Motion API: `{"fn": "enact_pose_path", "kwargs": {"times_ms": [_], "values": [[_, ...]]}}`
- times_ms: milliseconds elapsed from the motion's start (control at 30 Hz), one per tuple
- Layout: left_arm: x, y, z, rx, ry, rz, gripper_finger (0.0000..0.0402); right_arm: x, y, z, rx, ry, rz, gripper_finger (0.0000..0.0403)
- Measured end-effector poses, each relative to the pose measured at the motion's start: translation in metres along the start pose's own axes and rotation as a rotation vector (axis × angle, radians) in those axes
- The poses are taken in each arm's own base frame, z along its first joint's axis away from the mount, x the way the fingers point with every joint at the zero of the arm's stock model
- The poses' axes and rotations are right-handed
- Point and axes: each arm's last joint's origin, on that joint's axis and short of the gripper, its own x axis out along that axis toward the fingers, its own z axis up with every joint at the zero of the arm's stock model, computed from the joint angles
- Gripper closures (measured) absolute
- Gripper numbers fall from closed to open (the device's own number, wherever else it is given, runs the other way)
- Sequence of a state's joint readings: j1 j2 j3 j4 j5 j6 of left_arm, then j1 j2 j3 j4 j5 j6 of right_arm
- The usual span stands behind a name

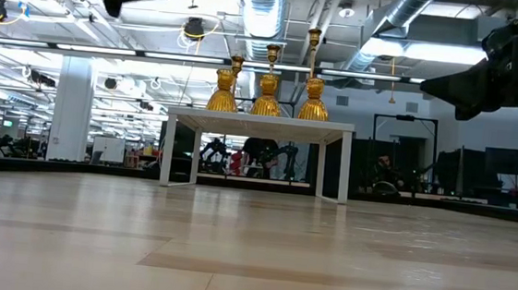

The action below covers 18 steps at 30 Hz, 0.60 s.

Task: Pick & Place candle stick holders
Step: Return to Home Position

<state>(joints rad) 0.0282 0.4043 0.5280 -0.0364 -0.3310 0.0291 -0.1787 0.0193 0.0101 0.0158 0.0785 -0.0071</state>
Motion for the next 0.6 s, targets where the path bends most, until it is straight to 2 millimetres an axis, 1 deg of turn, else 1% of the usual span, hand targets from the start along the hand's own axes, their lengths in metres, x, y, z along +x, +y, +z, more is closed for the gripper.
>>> {"fn": "enact_pose_path", "kwargs": {"times_ms": [200, 367, 467, 600], "values": [[-0.029, 0.007, 0.007, -0.02, -0.088, -0.124, 0.0396, 0.0, 0.0, 0.0, 0.0, 0.0, 0.0, 0.0403], [-0.045, 0.01, 0.008, -0.04, -0.129, -0.196, 0.0396, 0.0, 0.0, 0.0, 0.0, 0.0, 0.0, 0.0403], [-0.052, 0.01, 0.005, -0.042, -0.156, -0.26, 0.0396, 0.0, 0.0, 0.0, 0.0, 0.0, 0.0, 0.0403], [-0.058, 0.01, -0.006, -0.063, -0.186, -0.322, 0.0396, 0.0, 0.0, 0.0, 0.0, 0.0, 0.0, 0.0403]]}}
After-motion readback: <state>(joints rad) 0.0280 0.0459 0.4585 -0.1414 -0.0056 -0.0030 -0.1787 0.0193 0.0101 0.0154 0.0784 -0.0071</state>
